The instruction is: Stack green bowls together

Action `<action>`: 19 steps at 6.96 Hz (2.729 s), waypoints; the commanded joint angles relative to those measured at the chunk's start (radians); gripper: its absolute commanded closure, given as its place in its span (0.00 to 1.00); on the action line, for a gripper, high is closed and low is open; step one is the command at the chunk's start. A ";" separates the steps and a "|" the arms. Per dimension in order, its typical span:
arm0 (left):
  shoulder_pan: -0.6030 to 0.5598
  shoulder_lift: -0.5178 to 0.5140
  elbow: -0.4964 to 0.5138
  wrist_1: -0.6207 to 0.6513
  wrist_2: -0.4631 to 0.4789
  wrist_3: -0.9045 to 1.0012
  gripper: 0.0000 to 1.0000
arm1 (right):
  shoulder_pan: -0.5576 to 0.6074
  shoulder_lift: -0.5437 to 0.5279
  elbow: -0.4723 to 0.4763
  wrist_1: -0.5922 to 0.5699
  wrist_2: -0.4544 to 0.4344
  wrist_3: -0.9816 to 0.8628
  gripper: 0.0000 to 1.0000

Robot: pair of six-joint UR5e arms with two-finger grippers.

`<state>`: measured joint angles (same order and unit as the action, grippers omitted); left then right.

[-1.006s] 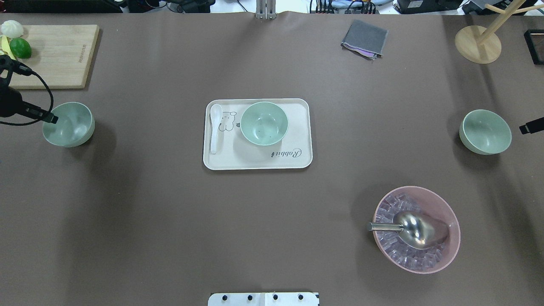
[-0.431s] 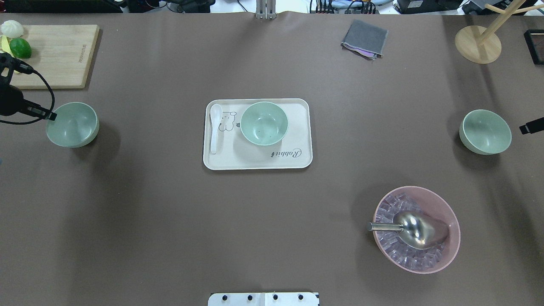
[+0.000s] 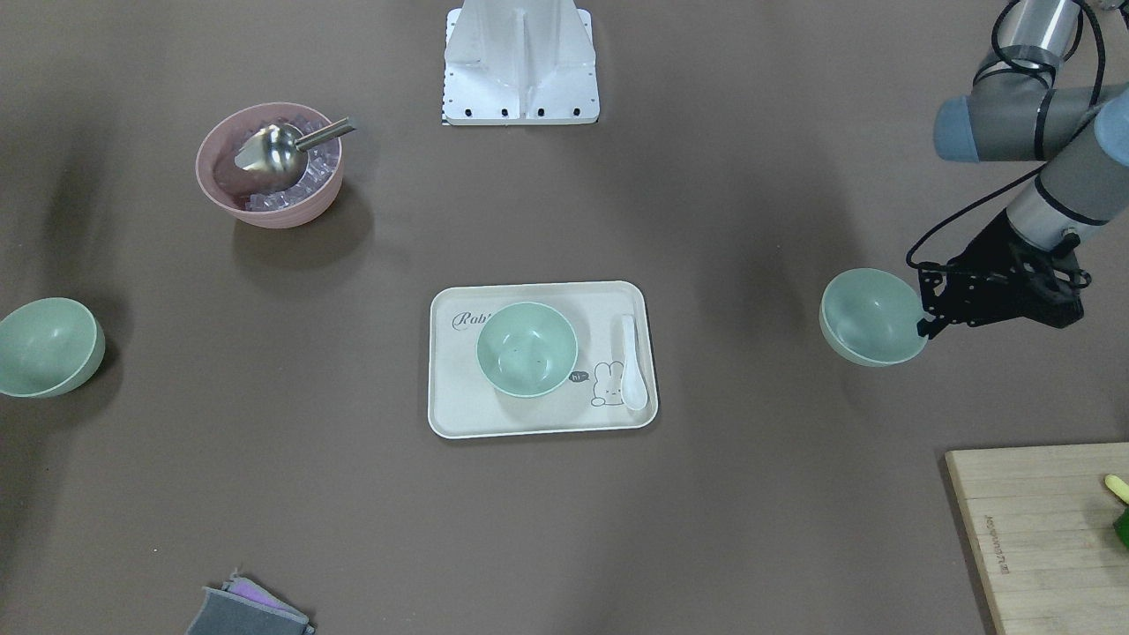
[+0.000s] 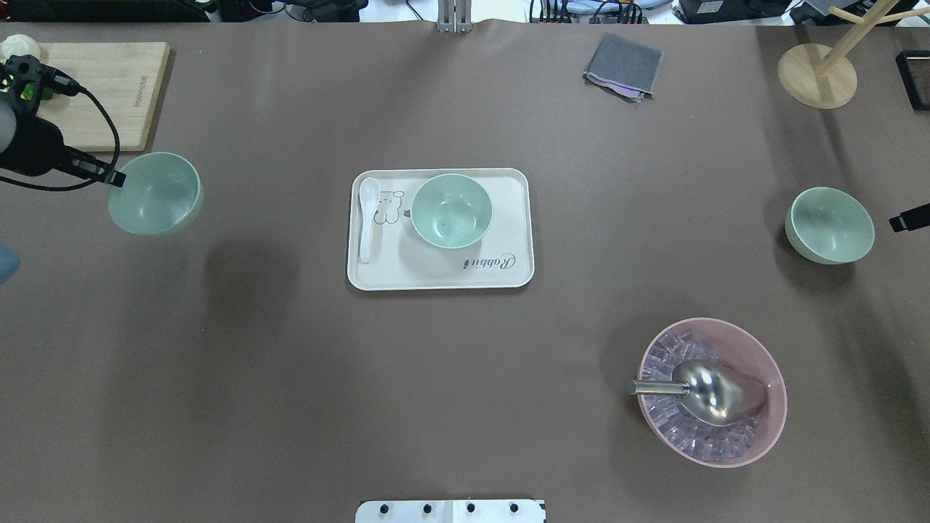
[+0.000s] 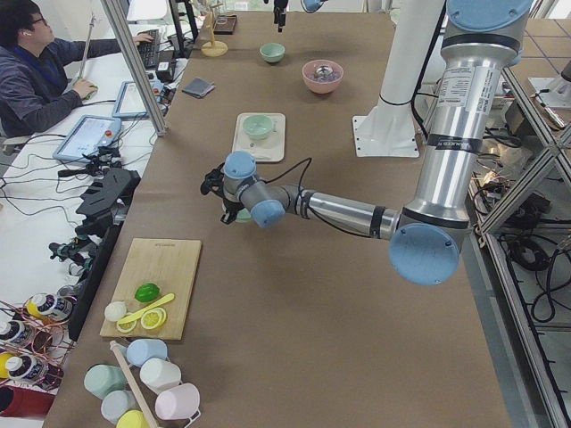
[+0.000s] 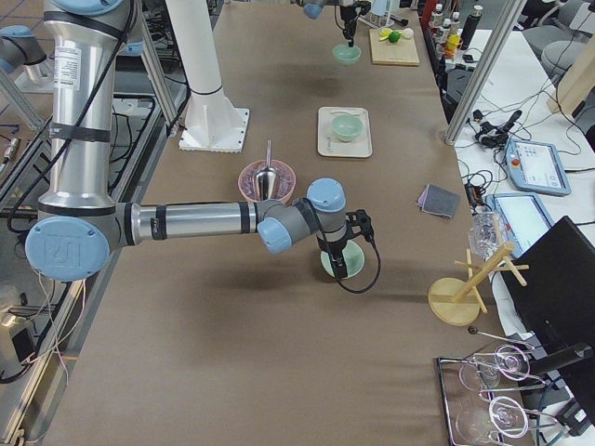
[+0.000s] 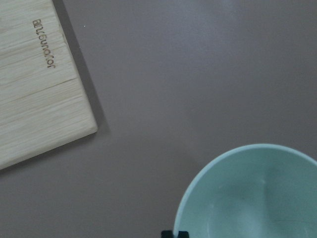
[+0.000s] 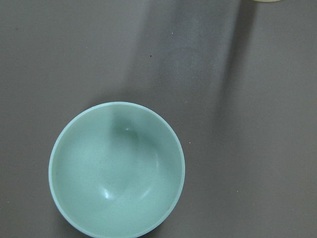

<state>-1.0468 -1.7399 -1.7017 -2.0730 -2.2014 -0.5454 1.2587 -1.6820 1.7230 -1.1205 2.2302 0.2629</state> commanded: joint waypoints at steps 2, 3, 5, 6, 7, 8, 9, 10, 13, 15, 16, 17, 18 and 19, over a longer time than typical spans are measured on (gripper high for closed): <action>0.215 -0.181 -0.119 0.171 0.014 -0.339 1.00 | -0.001 -0.005 0.001 0.001 0.002 0.001 0.00; 0.250 -0.279 -0.095 0.236 0.094 -0.375 1.00 | -0.001 -0.004 0.001 0.001 0.000 0.001 0.00; 0.326 -0.446 0.002 0.310 0.149 -0.482 1.00 | -0.001 -0.004 0.001 -0.001 0.002 0.001 0.00; 0.365 -0.496 0.055 0.304 0.208 -0.491 1.00 | -0.001 -0.004 0.000 0.001 0.002 0.001 0.00; 0.370 -0.565 0.126 0.300 0.219 -0.531 1.00 | -0.001 -0.004 0.001 0.001 0.002 0.002 0.00; 0.375 -0.619 0.193 0.294 0.222 -0.557 1.00 | -0.001 -0.004 0.000 0.001 0.002 0.001 0.00; 0.375 -0.639 0.223 0.284 0.223 -0.559 1.00 | -0.001 -0.004 0.000 -0.001 0.002 0.002 0.00; 0.375 -0.639 0.244 0.259 0.224 -0.559 1.00 | -0.001 -0.004 0.000 -0.001 0.002 0.002 0.00; 0.389 -0.641 0.280 0.234 0.276 -0.562 1.00 | -0.001 -0.002 0.000 -0.001 0.002 0.002 0.00; 0.413 -0.639 0.283 0.231 0.325 -0.576 1.00 | -0.001 -0.002 0.000 -0.001 0.000 0.002 0.00; 0.416 -0.638 0.287 0.223 0.325 -0.576 1.00 | -0.001 -0.002 -0.002 -0.001 0.000 0.002 0.00; 0.418 -0.638 0.290 0.217 0.325 -0.576 1.00 | -0.001 -0.004 -0.002 -0.001 0.000 0.002 0.00; 0.418 -0.638 0.290 0.217 0.325 -0.576 1.00 | -0.001 -0.004 -0.003 -0.001 0.000 0.002 0.00; 0.416 -0.638 0.290 0.217 0.325 -0.576 1.00 | -0.001 -0.004 -0.003 -0.001 0.000 0.002 0.00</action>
<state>-0.6299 -2.3778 -1.4120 -1.8551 -1.8765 -1.1212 1.2579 -1.6856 1.7202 -1.1214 2.2304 0.2654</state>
